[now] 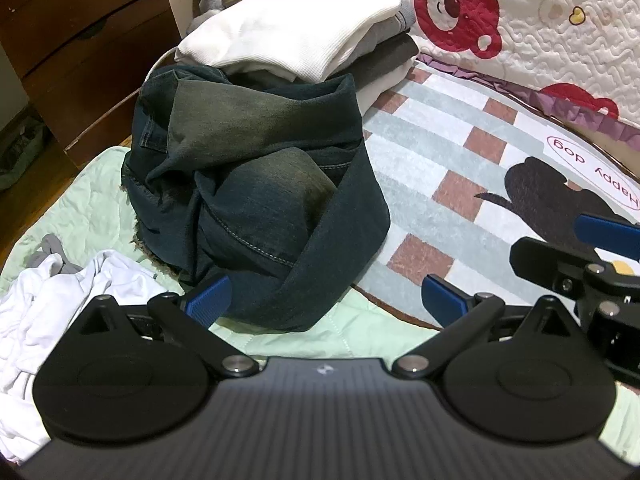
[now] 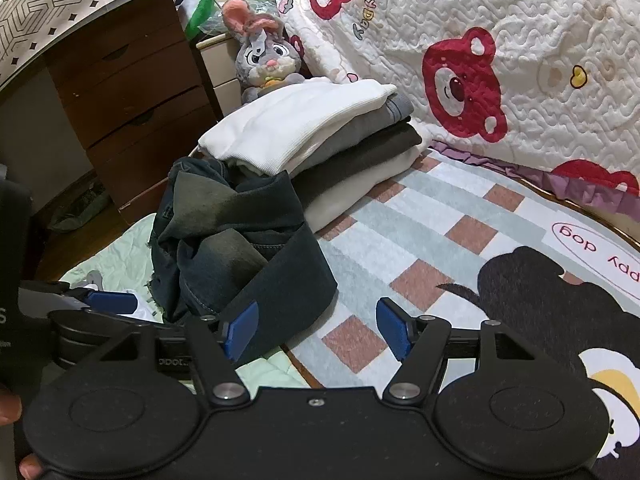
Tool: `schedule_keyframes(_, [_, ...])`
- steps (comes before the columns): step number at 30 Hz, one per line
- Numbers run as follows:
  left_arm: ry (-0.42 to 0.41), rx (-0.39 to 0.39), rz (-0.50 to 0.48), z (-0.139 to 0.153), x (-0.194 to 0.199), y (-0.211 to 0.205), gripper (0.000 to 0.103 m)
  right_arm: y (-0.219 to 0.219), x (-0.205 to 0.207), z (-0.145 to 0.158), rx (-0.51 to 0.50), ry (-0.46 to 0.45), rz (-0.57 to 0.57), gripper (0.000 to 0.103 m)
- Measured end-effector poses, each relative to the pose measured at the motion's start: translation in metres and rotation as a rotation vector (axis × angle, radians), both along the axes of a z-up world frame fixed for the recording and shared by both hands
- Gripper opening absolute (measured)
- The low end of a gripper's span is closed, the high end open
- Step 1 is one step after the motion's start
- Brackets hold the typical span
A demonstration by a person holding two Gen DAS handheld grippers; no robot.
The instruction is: Fold clothes
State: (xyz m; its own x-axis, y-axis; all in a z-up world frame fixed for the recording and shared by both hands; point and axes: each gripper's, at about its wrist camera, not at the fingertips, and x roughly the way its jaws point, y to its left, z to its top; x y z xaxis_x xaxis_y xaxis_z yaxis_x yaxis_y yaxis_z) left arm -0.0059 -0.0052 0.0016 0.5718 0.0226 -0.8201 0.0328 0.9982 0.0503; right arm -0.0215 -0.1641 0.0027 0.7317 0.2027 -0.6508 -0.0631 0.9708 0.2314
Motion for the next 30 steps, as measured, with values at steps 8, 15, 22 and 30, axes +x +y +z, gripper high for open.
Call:
schedule_keyframes(8, [0.006, 0.005, -0.002, 0.0001, 0.0002, -0.0016, 0.103, -0.0002, 0.001, -0.0018, 0.003, 0.009, -0.004, 0.071])
schedule_keyframes(15, [0.008, 0.008, -0.004, 0.0007, -0.0003, -0.0012, 0.103, -0.0007, 0.0005, -0.002, 0.004, 0.009, -0.004, 0.071])
schedule_keyframes(22, [0.012, 0.011, -0.007, -0.0003, 0.0, -0.0009, 0.103, -0.0008, 0.0005, -0.0029, 0.004, 0.011, -0.004, 0.072])
schedule_keyframes(30, [0.019, 0.015, -0.007, -0.0018, 0.0003, -0.0005, 0.103, 0.0006, 0.0009, -0.0046, 0.003, 0.02, -0.002, 0.072])
